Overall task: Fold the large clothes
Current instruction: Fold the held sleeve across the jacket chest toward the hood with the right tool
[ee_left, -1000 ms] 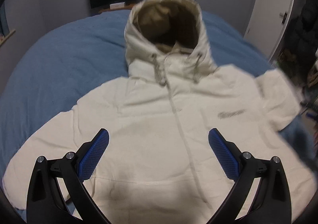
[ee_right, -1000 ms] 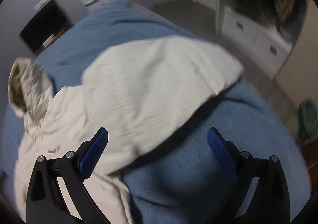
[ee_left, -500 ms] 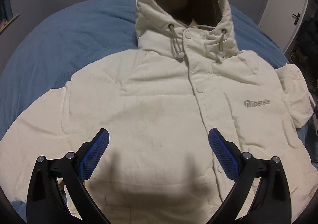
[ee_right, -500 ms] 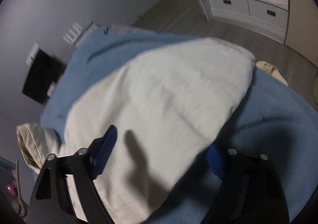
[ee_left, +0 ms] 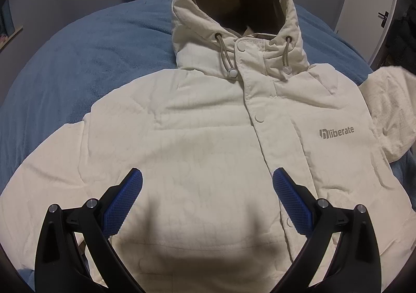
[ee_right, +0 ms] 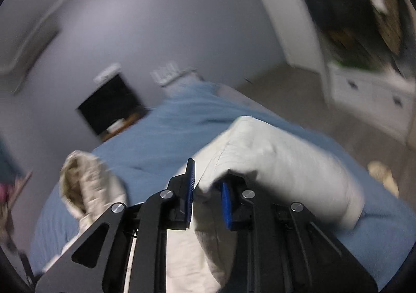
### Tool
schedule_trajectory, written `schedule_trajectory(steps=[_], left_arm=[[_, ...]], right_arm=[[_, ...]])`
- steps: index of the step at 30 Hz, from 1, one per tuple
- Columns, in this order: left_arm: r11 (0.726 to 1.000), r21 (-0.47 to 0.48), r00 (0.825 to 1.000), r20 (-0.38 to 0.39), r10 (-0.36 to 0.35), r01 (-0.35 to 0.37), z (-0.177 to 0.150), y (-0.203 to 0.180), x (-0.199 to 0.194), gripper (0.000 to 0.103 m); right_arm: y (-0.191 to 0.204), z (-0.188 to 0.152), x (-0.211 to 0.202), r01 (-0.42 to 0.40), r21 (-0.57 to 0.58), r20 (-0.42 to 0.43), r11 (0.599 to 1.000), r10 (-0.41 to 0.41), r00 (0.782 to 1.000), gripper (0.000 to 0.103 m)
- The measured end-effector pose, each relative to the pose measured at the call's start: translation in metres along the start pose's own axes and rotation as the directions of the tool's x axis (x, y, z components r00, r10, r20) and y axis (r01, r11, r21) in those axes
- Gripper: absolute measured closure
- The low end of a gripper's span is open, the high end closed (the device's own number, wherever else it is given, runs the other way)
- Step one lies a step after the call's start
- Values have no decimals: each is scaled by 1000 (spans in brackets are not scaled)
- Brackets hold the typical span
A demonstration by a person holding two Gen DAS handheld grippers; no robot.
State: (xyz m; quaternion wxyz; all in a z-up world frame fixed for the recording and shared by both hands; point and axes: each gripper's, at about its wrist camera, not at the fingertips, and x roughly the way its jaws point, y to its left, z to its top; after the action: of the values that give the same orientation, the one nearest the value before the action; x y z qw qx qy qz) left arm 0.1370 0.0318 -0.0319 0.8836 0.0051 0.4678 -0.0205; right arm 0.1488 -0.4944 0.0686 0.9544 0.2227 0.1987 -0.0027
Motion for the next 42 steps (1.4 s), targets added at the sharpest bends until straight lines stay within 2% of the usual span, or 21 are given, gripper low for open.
schedule_trajectory(steps=[2,4,7,10,12,13,15,18,22,23,24,25,27,28,29,31,33,34,37,40,42], left_arm=[[1000,-3,1000,2,-1,1,0,1,0,6],[1000,-7,1000,4,-3,3,0,1,-1,6],[1000,-7,1000,10,-6,6,-1,1,-2,6],[1000,-6,1000,14,-8,8,0,1,-3,6],[1000,-5,1000,11,-8,8,-1,1,-2,6],[1000,-4,1000,9,-9,9,-1,0,-1,6],[1000,0,1000,5,-14,14,-1,0,0,6],[1000,8,1000,6,-22,22,-3,-2,0,6],[999,33,1000,11,-17,16,-4,-8,0,6],[999,41,1000,15,-13,12,-5,-10,-1,6],[999,51,1000,21,-7,6,-5,-12,-3,6],[998,60,1000,26,-3,1,-5,-14,-4,6],[997,79,999,39,4,-7,-6,-18,-7,6],[996,88,999,43,8,-11,-6,-20,-8,6],[995,96,999,46,12,-16,-6,-22,-9,6],[993,115,998,52,21,-27,-6,-26,-11,6],[990,135,999,48,21,-28,-4,-32,-12,6],[989,148,999,46,9,-16,-2,-36,-14,6],[976,201,995,31,-96,88,7,-58,-21,6],[940,290,982,5,-189,180,18,-100,-24,6],[922,345,980,17,-196,179,22,-128,-21,6]], right_arm=[[36,1,-11,-66,-94,8,993,67,998,87],[57,-4,-19,-115,-128,1,985,116,993,87],[89,-19,-20,-214,-200,-75,956,203,976,87],[130,-44,-14,-332,-256,-179,908,293,939,87],[153,-66,-7,-412,-253,-265,876,346,900,87],[165,-79,0,-461,-234,-321,856,380,868,87],[181,-102,10,-509,-223,-400,831,398,826,87],[196,-142,17,-549,-242,-511,800,376,773,87],[199,-180,31,-562,-227,-650,795,306,695,85],[203,-186,36,-556,-238,-659,796,288,694,80],[203,-188,34,-549,-252,-662,797,272,699,72],[201,-185,28,-543,-262,-655,798,266,707,68],[192,-172,19,-545,-252,-638,800,286,715,52],[188,-164,10,-538,-248,-621,805,295,727,48],[190,-156,13,-525,-257,-603,812,290,743,39],[186,-140,6,-483,-290,-551,826,269,790,29],[177,-119,-8,-433,-309,-483,847,252,838,24],[172,-110,-14,-400,-311,-442,862,241,864,21],[157,-84,-19,-292,-306,-323,906,190,927,11],[142,-62,-22,-235,-298,-259,925,158,953,7],[127,-51,-17,-221,-283,-263,933,147,954,7]])
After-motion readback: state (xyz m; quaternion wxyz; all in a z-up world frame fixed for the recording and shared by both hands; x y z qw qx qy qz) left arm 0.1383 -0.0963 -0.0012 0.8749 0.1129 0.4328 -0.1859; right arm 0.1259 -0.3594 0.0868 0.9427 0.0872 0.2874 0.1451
